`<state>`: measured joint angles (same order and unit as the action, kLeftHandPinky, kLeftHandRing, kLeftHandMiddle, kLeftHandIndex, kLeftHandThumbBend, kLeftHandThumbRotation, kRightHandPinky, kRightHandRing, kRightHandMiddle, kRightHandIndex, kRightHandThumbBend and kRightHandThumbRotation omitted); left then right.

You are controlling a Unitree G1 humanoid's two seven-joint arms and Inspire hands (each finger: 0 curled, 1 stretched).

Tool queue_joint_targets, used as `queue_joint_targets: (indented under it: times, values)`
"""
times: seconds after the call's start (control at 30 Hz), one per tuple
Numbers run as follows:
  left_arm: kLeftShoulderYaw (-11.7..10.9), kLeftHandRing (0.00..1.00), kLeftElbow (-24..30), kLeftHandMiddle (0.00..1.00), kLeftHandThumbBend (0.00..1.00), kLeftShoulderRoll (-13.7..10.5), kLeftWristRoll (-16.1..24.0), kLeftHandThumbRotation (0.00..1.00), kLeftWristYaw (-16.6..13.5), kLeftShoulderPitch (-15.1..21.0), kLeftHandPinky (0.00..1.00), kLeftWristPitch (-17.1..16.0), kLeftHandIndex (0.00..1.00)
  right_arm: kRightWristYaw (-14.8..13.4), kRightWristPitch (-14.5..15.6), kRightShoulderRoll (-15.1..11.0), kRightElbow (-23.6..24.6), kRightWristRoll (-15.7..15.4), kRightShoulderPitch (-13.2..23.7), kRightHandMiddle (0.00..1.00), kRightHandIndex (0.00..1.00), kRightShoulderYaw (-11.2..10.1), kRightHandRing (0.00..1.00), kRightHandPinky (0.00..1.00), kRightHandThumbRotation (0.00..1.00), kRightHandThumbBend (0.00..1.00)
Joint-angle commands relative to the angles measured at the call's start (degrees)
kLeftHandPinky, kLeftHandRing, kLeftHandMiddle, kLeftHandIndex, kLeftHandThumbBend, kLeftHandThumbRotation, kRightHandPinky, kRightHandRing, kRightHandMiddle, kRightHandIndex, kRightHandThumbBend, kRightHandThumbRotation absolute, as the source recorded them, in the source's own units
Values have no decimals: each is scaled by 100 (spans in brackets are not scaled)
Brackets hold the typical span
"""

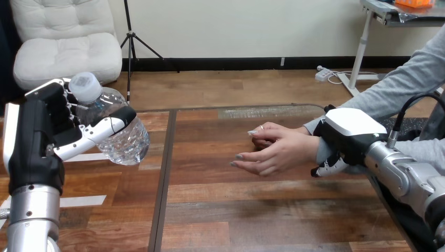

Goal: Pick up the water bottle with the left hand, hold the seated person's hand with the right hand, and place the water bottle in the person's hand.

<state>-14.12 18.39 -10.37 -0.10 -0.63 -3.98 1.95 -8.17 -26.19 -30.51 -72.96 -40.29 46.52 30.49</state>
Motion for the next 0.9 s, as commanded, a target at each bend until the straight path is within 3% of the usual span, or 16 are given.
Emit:
queue_joint_targets:
  times: [0.0,0.17,0.5,0.77,0.87]
  values:
    - [20,34,169,39,69,-6,-14,0,-47,329,28,-81,40,-114,-195,-81,290,237,392,25,27,-288,19,14,0,63]
    - [22,34,86,39,69,-46,19,0,-25,348,28,-179,40,-160,-208,-100,313,183,440,27,28,-270,21,16,0,64]
    - [42,34,47,39,70,-31,55,0,-51,396,28,-101,40,106,-172,-94,381,250,525,29,31,-390,22,17,0,63]
    - [82,34,-25,39,71,-28,145,0,-81,455,28,-89,40,154,-173,-74,394,316,551,28,31,-417,21,16,0,63]
    - [107,34,-3,39,70,8,157,0,-125,485,29,71,40,184,-164,-69,423,340,557,27,31,-426,20,15,0,62]
